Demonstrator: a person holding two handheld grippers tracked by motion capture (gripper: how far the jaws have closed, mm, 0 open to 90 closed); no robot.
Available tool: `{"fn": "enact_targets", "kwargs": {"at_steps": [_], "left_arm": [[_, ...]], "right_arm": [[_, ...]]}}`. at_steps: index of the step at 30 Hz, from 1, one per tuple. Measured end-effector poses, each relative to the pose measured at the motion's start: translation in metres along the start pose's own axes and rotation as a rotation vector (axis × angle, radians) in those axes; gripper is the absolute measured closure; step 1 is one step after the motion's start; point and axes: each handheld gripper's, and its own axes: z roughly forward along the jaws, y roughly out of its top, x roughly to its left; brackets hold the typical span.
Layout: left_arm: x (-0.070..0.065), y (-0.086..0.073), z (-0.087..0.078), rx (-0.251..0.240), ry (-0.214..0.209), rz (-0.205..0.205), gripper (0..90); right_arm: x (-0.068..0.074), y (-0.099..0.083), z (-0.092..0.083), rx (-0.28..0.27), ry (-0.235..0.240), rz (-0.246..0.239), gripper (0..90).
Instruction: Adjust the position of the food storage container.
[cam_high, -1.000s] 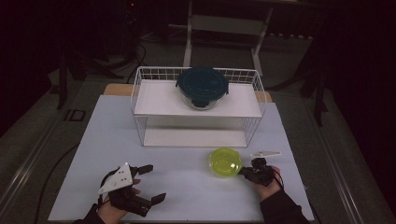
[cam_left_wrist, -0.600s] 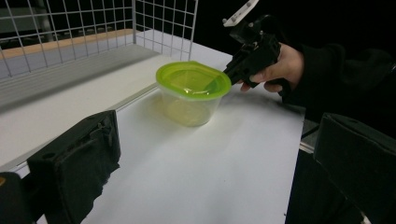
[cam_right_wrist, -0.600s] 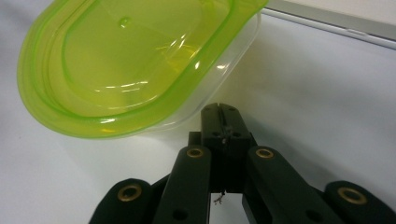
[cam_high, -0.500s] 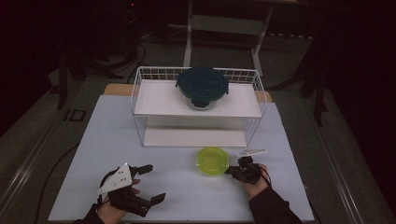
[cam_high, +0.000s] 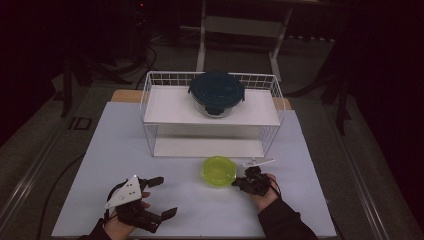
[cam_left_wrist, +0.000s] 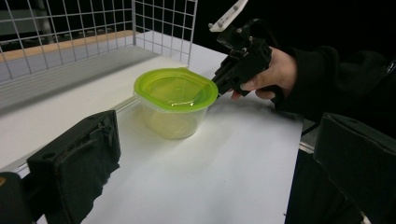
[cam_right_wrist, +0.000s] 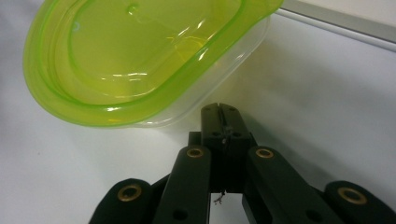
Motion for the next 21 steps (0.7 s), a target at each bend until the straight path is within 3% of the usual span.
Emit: {"fn": "enact_targets", "kwargs": {"at_steps": [16,21], "left_arm": [[0.000,0.000,-0.001,-0.002,-0.003,0.003,0.4],[0.000,0.000,-0.001,-0.002,-0.004,0.002,0.4]], "right_arm": [[0.008,0.015,0.017,0.000,0.020,-0.013,90.0],[0.008,0.013,0.012,-0.001,-0.006,-0.031,89.9]]}}
